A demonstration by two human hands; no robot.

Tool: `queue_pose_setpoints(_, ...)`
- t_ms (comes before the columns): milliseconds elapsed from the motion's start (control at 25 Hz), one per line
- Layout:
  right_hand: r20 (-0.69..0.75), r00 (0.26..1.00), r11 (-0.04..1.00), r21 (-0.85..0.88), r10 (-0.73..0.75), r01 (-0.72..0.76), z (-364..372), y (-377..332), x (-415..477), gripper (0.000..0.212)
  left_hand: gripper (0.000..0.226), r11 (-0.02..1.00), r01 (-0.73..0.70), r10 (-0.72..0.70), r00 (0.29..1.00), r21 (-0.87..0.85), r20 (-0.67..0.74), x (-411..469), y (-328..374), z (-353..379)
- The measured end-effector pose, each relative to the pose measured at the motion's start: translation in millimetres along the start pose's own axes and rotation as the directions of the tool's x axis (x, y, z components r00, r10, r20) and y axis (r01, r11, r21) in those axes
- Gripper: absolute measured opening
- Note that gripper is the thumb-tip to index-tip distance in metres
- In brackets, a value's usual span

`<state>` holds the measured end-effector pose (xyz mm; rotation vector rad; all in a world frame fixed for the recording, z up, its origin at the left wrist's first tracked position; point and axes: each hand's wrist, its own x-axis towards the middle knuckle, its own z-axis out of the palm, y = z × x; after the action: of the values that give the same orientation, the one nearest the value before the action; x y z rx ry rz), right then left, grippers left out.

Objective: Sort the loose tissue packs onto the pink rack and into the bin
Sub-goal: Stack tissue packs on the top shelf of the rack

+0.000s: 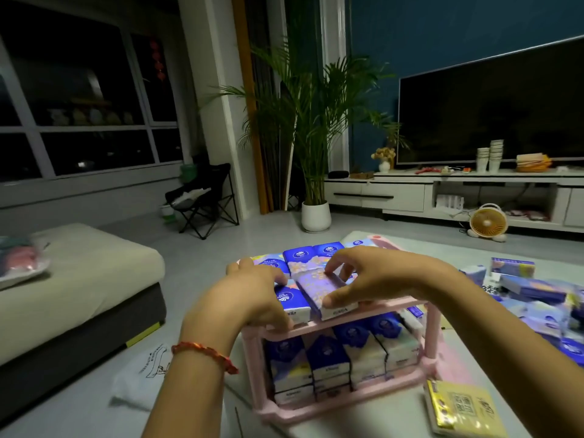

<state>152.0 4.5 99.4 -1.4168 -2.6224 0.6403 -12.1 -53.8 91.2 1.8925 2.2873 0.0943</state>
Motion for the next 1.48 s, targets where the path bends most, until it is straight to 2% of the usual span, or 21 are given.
queue_pose_setpoints(160, -0.031, 0.999, 0.999, -0.018, -0.043, 0.043, 3, 6, 8, 0.060, 0.074, 0.996, 0.085, -0.086, 0.996, -0.029, -0.030, 2, 2, 2)
queue_pose_setpoints(360, -0.079, 0.995, 0.998, -0.018, -0.060, 0.059, 8, 10, 14, 0.058, 0.067, 0.994, 0.083, -0.085, 0.996, -0.074, -0.021, 4, 1, 1)
queue_pose_setpoints(440, -0.066, 0.996, 0.998, -0.016, -0.062, 0.062, 7, 9, 14, 0.058, 0.072, 0.994, 0.084, -0.086, 0.996, -0.067, -0.017, 7, 1, 1)
queue_pose_setpoints(520, -0.045, 0.997, 0.995, 0.071, -0.064, 0.067, 0, 14, 13, 0.056, 0.083, 0.991, 0.094, -0.099, 0.994, -0.094, -0.049, 9, -1, -1)
queue_pose_setpoints(560, -0.111, 0.992, 0.984, 0.162, -0.063, 0.080, -6, 19, 13, 0.051, 0.087, 0.982, 0.120, -0.133, 0.988, -0.146, -0.080, 11, -2, -2)
queue_pose_setpoints(600, -0.248, 0.968, 0.962, 0.255, -0.034, 0.099, -13, 28, 14, 0.045, 0.090, 0.963, 0.159, -0.185, 0.977, -0.217, -0.104, 14, -4, -2)
queue_pose_setpoints(640, -0.411, 0.911, 0.948, 0.302, 0.039, 0.095, -18, 41, 17, 0.040, 0.091, 0.933, 0.205, -0.244, 0.964, -0.295, -0.103, 19, -7, 0)
queue_pose_setpoints(680, -0.536, 0.834, 0.957, 0.288, 0.130, 0.036, -21, 55, 20, 0.039, 0.091, 0.896, 0.252, -0.297, 0.952, -0.366, -0.071, 24, -9, 3)
queue_pose_setpoints(720, -0.555, 0.801, 0.961, 0.261, 0.223, -0.087, -21, 71, 21, 0.042, 0.091, 0.853, 0.288, -0.333, 0.943, -0.435, -0.028, 30, -10, 8)
queue_pose_setpoints(760, -0.492, 0.815, 0.947, 0.250, 0.305, -0.203, -17, 83, 22, 0.046, 0.092, 0.813, 0.302, -0.346, 0.938, -0.498, 0.004, 34, -10, 14)
queue_pose_setpoints(800, -0.351, 0.856, 0.908, 0.321, 0.379, -0.271, -11, 93, 24, 0.048, 0.093, 0.778, 0.294, -0.349, 0.937, -0.555, 0.007, 38, -9, 18)
queue_pose_setpoints(880, -0.104, 0.908, 0.771, 0.572, 0.406, -0.280, 1, 104, 25, 0.047, 0.094, 0.732, 0.266, -0.360, 0.933, -0.627, -0.024, 45, -5, 23)
queue_pose_setpoints(920, -0.072, 0.913, 0.695, 0.674, 0.401, -0.252, 3, 108, 27, 0.049, 0.092, 0.708, 0.259, -0.373, 0.927, -0.657, -0.037, 46, -3, 23)
queue_pose_setpoints(1040, -0.068, 0.910, 0.620, 0.753, 0.408, -0.222, 3, 118, 25, 0.052, 0.088, 0.636, 0.238, -0.360, 0.933, -0.734, -0.010, 52, 0, 23)
queue_pose_setpoints(1240, 0.020, 0.893, 0.534, 0.795, 0.449, -0.286, -12, 144, -4, 0.060, 0.084, 0.635, 0.160, -0.287, 0.957, -0.756, -0.039, 69, 28, 34)
queue_pose_setpoints(1320, 0.030, 0.884, 0.521, 0.798, 0.466, -0.302, -19, 159, -20, 0.063, 0.083, 0.612, 0.135, -0.260, 0.965, -0.780, -0.037, 77, 46, 35)
queue_pose_setpoints(1480, 0.032, 0.854, 0.502, 0.797, 0.520, -0.336, -30, 177, -51, 0.056, 0.076, 0.526, 0.095, -0.172, 0.985, -0.845, 0.004, 90, 75, 40)
